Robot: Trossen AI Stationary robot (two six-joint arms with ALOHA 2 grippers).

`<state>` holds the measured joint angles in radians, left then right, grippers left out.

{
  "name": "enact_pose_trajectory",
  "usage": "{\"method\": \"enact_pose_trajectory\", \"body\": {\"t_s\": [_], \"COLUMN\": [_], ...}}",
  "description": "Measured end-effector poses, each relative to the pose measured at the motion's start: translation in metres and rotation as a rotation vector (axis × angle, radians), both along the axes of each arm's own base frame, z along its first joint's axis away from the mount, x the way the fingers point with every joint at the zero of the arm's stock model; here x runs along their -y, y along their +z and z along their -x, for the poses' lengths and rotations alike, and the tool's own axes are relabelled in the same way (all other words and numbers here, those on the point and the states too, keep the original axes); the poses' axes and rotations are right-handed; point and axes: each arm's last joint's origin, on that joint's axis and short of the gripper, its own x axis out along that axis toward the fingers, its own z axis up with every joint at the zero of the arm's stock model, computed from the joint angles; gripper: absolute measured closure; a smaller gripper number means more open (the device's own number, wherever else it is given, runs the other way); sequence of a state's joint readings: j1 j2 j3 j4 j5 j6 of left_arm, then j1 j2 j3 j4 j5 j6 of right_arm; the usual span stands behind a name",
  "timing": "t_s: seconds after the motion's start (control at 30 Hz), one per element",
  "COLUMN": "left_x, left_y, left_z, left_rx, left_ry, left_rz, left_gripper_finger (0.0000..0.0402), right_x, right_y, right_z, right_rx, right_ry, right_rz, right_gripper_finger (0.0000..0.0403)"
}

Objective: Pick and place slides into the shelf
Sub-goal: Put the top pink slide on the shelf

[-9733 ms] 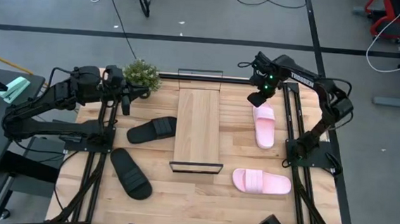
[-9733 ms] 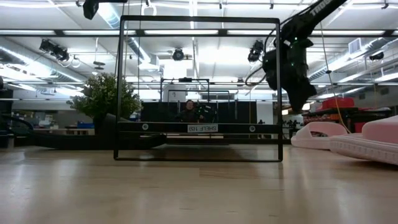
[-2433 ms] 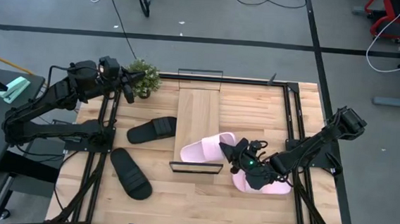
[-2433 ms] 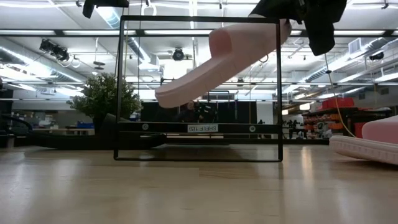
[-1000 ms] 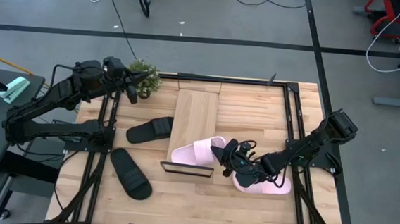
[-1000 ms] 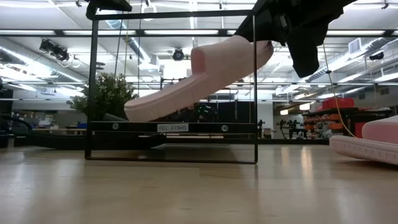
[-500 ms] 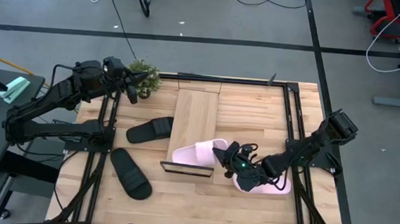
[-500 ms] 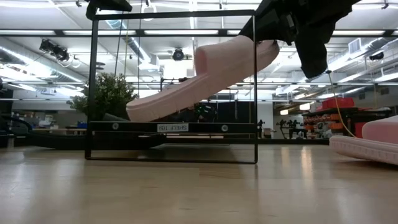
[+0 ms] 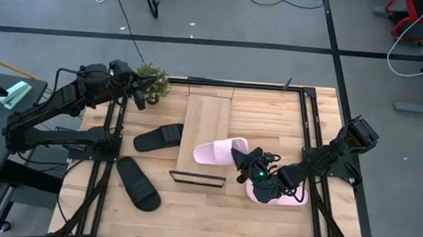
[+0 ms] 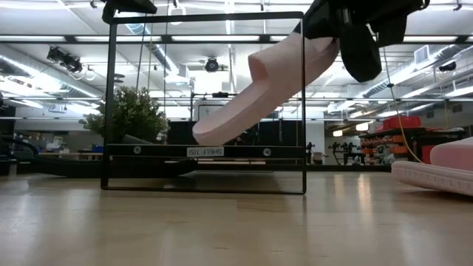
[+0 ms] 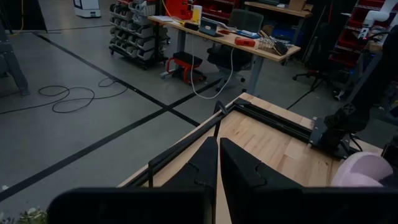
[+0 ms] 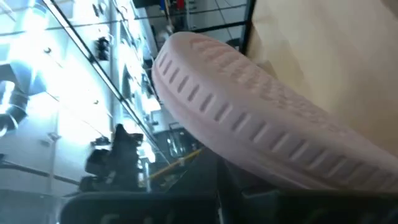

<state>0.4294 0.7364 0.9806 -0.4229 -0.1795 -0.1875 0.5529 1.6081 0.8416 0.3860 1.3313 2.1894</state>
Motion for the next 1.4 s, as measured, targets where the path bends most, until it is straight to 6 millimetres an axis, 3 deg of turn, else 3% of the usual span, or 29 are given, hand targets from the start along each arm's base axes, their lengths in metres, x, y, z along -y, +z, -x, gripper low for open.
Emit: {"method": "enact_pose_trajectory", "body": {"t_s": [0.27,0.67,0.77,0.93,1.07,1.23,1.4], "left_x": [-0.003,-0.010,-0.010,-0.010,-0.010,-0.010,-0.010], "left_y": [-0.003,-0.011,-0.011,-0.011,-0.011,-0.011,-0.011], "left_z": [-0.006,-0.021,-0.021,-0.021,-0.021,-0.021,-0.021], "left_rx": [-0.015,-0.066,-0.065,-0.065,-0.066,-0.066,-0.065], "left_ry": [0.002,0.002,0.002,0.002,0.002,0.002,0.002], "left_rz": [0.017,0.040,0.039,0.039,0.038,0.039,0.040], "left_gripper_finger": [0.0389,0.0381,0.0386,0.0389,0.0383,0.0377,0.0385], "right_x": [-0.004,-0.005,-0.002,0.009,0.027,0.049,0.055], "right_y": [0.024,0.027,0.036,0.061,0.073,0.071,0.056], "right_z": [-0.010,-0.012,-0.008,0.013,0.042,0.074,0.082], "right_rx": [0.017,-0.073,-0.129,-0.295,-0.422,-0.589,-0.778], "right_ry": [-0.013,0.036,0.058,0.209,0.310,0.427,0.558], "right_rz": [0.019,0.081,0.142,0.260,0.235,0.064,-0.125], "right_gripper_finger": [0.0403,0.0403,0.0401,0.0388,0.0379,0.0360,0.0310]}}
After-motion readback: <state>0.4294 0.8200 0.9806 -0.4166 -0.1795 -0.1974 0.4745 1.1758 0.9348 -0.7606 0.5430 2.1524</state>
